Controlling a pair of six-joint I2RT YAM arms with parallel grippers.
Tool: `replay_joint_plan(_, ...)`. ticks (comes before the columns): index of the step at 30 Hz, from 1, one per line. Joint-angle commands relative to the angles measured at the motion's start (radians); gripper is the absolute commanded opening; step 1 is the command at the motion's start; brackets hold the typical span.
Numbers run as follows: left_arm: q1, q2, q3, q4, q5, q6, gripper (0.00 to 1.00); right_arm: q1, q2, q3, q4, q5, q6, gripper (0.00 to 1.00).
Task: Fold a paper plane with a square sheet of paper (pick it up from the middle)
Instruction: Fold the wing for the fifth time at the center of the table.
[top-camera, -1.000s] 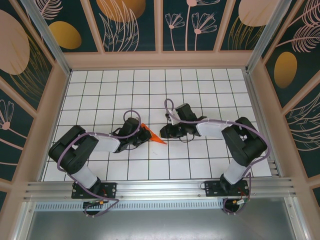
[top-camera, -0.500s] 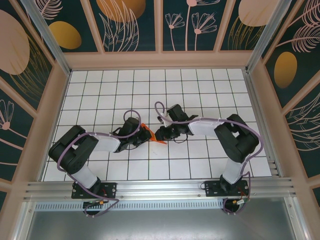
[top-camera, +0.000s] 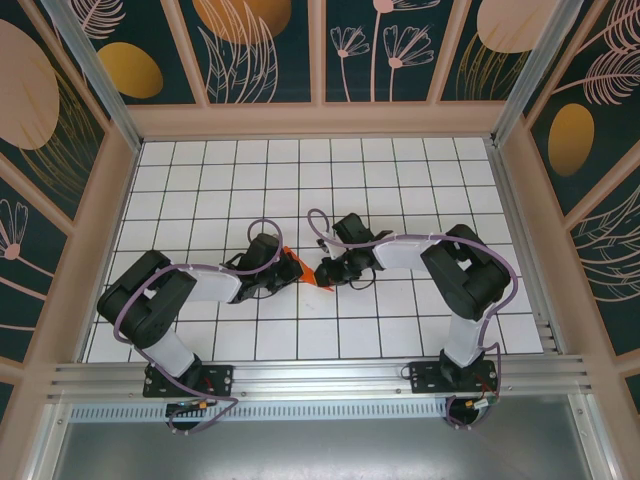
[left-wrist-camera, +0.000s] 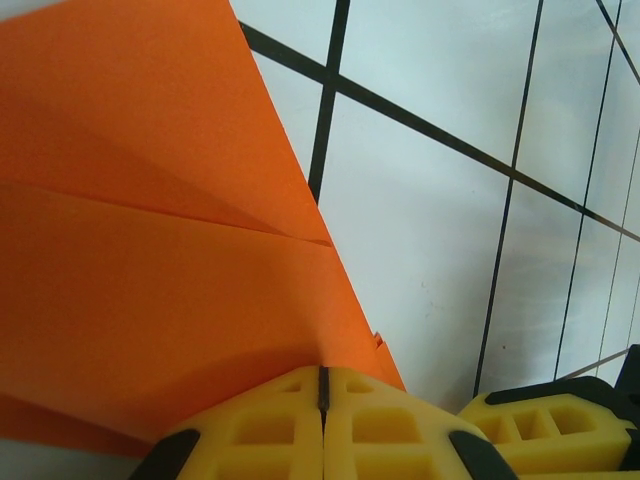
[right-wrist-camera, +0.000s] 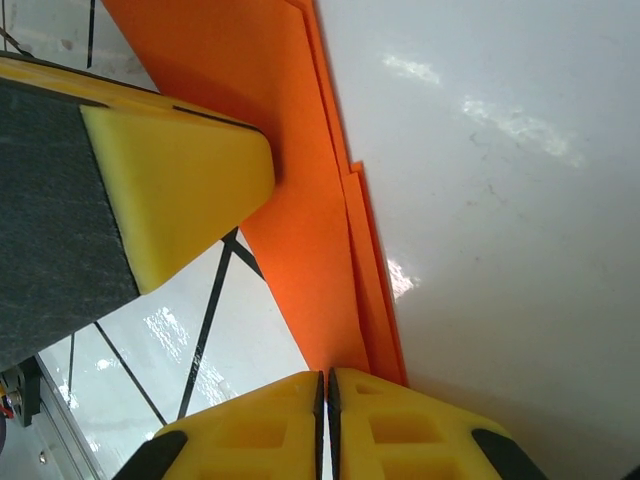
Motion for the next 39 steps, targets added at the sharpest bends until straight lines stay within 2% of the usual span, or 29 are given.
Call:
replay_joint_plan(1,0.002,0.025,0.009,-0.094,-0.067,0.008,0.07,-0.007,-0.003,-0.024,-0.074,0.028,-0.028,0.13)
replay_joint_plan(7,0.001,0.032,0.017,-0.100,-0.065,0.006,0.07,0.000,-0.082,-0.003,-0.065,-0.004,-0.033,0.14)
replay_joint_plan(17,0.001,0.030,0.027,-0.111,-0.065,0.009,0.07,0.018,-0.066,-0.028,-0.084,-0.013,-0.039,0.13)
replay_joint_plan(31,0.001,0.027,0.027,-0.128,-0.074,0.009,0.07,0.007,-0.034,-0.038,-0.128,0.102,-0.025,0.12)
replay_joint_plan(39,0.001,0.025,0.027,-0.133,-0.076,0.009,0.07,0.004,-0.017,-0.075,-0.136,0.110,-0.015,0.12)
